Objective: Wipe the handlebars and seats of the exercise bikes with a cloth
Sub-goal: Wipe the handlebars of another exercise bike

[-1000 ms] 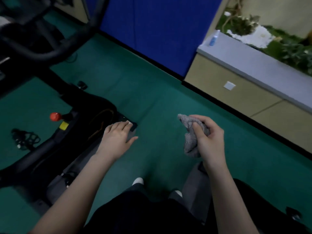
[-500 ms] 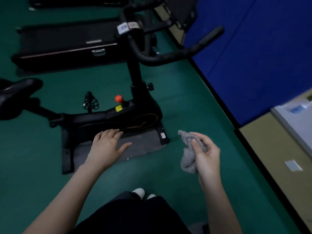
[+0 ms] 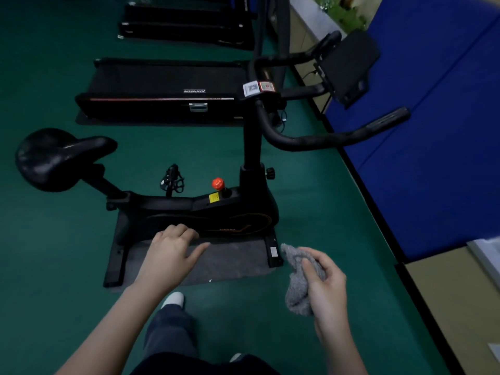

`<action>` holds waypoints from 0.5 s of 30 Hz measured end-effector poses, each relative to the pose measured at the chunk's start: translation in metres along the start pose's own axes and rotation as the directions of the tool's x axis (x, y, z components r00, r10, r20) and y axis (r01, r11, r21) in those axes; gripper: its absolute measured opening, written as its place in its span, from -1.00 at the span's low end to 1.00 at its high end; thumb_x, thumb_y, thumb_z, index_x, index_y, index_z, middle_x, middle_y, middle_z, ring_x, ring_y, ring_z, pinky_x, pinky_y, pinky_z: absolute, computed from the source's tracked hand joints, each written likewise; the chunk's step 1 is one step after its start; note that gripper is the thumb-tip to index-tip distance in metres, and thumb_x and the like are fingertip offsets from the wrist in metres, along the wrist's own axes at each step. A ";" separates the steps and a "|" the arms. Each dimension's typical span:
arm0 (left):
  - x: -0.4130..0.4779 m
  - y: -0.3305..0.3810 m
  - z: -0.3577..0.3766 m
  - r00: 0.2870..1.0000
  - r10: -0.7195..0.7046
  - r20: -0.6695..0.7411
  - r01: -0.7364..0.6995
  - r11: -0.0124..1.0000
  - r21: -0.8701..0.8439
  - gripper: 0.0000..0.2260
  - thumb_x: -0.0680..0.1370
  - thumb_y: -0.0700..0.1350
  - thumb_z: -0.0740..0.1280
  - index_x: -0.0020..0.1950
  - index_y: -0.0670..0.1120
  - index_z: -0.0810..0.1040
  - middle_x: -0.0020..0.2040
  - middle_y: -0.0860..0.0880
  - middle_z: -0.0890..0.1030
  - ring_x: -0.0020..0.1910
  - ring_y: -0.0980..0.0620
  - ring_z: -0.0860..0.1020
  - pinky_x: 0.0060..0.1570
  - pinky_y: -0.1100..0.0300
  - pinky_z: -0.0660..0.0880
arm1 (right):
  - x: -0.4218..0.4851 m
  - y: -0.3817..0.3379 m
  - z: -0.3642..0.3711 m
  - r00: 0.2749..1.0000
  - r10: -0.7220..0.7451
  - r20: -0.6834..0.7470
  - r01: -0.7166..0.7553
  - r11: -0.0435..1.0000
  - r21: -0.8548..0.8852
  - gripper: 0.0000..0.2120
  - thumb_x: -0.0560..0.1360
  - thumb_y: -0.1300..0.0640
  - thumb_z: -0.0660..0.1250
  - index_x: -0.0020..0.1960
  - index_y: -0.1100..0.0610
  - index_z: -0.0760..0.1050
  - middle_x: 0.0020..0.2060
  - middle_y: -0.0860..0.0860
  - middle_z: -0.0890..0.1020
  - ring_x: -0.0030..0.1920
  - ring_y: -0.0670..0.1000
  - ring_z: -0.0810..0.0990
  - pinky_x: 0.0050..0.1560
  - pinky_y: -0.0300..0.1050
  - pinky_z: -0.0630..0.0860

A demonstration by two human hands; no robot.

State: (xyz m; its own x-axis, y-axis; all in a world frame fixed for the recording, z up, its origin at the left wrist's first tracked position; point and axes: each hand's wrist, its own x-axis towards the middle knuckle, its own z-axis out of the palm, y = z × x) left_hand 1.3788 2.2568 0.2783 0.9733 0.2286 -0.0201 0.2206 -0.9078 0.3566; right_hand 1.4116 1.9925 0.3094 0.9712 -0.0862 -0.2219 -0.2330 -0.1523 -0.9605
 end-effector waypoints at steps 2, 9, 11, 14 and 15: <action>0.017 -0.012 -0.006 1.000 0.016 -0.007 -0.016 1.000 0.005 -0.71 0.51 0.10 0.34 -0.09 -0.13 0.58 -0.13 -0.03 0.56 -0.05 -0.09 0.50 -0.04 0.05 0.37 | 0.009 -0.003 0.019 0.999 0.005 -0.034 -0.005 1.000 0.002 -0.73 0.53 0.34 0.29 -0.10 0.01 0.64 -0.11 -0.08 0.70 -0.01 -0.02 0.66 0.08 0.05 0.58; 0.093 -0.075 -0.031 0.986 0.166 0.029 -0.166 0.986 0.022 -0.69 0.52 0.17 0.28 -0.03 -0.07 0.55 -0.10 0.01 0.52 -0.04 -0.06 0.48 -0.03 0.07 0.34 | 0.037 -0.028 0.117 0.993 -0.013 -0.114 0.013 1.000 -0.003 -0.68 0.51 0.38 0.29 -0.15 -0.01 0.64 -0.15 -0.07 0.70 -0.05 -0.01 0.66 -0.03 -0.07 0.57; 0.117 -0.090 -0.037 0.977 0.205 0.061 -0.206 0.978 0.017 -0.68 0.53 0.18 0.25 0.01 -0.06 0.55 -0.08 0.01 0.52 -0.02 -0.05 0.47 0.01 0.08 0.34 | 0.043 -0.035 0.144 0.991 -0.016 -0.136 0.014 1.000 -0.013 -0.69 0.51 0.37 0.29 -0.14 -0.01 0.64 -0.14 -0.07 0.70 -0.06 -0.04 0.66 -0.03 -0.07 0.57; 0.145 -0.106 -0.043 0.961 0.263 0.086 -0.264 0.965 -0.002 -0.66 0.55 0.18 0.23 0.05 -0.07 0.55 -0.04 0.01 0.52 0.02 -0.04 0.47 0.04 0.09 0.33 | 0.045 -0.047 0.175 0.986 -0.030 -0.161 0.028 0.999 -0.018 -0.68 0.52 0.34 0.29 -0.13 -0.07 0.64 -0.14 -0.11 0.69 -0.08 -0.10 0.66 -0.13 -0.27 0.55; 0.153 -0.109 -0.044 0.956 0.279 0.090 -0.279 0.960 -0.009 -0.66 0.55 0.18 0.23 0.06 -0.07 0.55 -0.03 0.01 0.52 0.02 -0.04 0.47 0.05 0.09 0.32 | 0.045 -0.050 0.181 0.985 -0.033 -0.170 0.030 0.999 -0.019 -0.68 0.52 0.34 0.29 -0.13 -0.07 0.64 -0.13 -0.11 0.69 -0.09 -0.12 0.66 -0.16 -0.31 0.55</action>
State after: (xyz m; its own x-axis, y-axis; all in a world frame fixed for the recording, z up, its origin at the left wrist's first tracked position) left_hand 1.5007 2.4065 0.2779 0.9978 -0.0666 -0.0041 -0.0608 -0.9325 0.3561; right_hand 1.4758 2.1747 0.3172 0.9560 -0.2470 -0.1581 -0.2042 -0.1735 -0.9634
